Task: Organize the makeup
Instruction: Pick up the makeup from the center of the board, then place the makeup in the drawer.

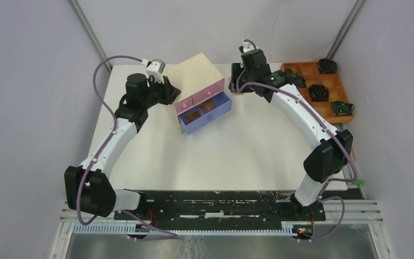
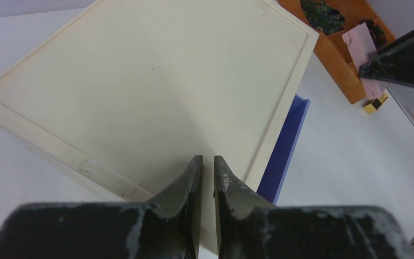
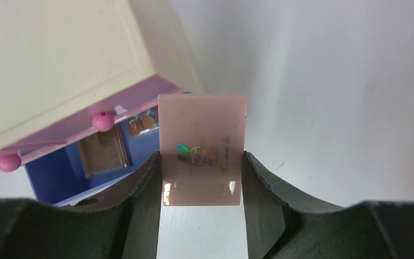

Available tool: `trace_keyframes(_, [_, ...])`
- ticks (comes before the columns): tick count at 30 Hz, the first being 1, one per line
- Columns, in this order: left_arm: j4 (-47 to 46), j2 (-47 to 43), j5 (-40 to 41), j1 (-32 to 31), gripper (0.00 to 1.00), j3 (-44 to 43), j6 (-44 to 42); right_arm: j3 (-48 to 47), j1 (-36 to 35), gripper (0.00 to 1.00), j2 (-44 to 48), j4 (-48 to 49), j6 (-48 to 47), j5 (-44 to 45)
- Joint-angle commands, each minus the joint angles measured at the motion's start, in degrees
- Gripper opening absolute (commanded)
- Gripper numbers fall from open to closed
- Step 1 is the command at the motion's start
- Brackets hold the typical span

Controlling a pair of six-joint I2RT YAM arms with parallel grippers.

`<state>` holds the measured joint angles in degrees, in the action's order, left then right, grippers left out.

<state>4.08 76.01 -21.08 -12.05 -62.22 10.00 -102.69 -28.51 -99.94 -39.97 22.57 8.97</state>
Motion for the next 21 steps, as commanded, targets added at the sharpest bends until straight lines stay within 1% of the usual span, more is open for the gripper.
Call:
trace_keyframes(1, [1.6,0.2,-0.5,0.4,0.2,1.3,0.3,5.6,-1.7,0.01,4.8,6.1,3.1,-2.6])
trace_keyframes(6, [1.4,0.3,-0.9,0.5,0.2,1.5,0.6,12.8,-4.8,0.01,7.9,13.1,7.1,-3.5])
trace_keyframes(12, [1.6,0.1,-1.0,0.5,0.2,1.4,0.5,14.7,-7.9,0.01,7.6,17.6,9.2,-2.7])
trace_keyframes(17, [1.6,-0.2,-0.9,0.5,0.2,1.6,0.5,18.7,-9.5,0.01,7.7,26.0,13.0,-2.8])
trace_keyframes(21, [1.5,-0.4,-0.8,0.6,0.2,1.7,0.5,22.9,-11.6,0.01,7.8,34.7,14.8,-1.8])
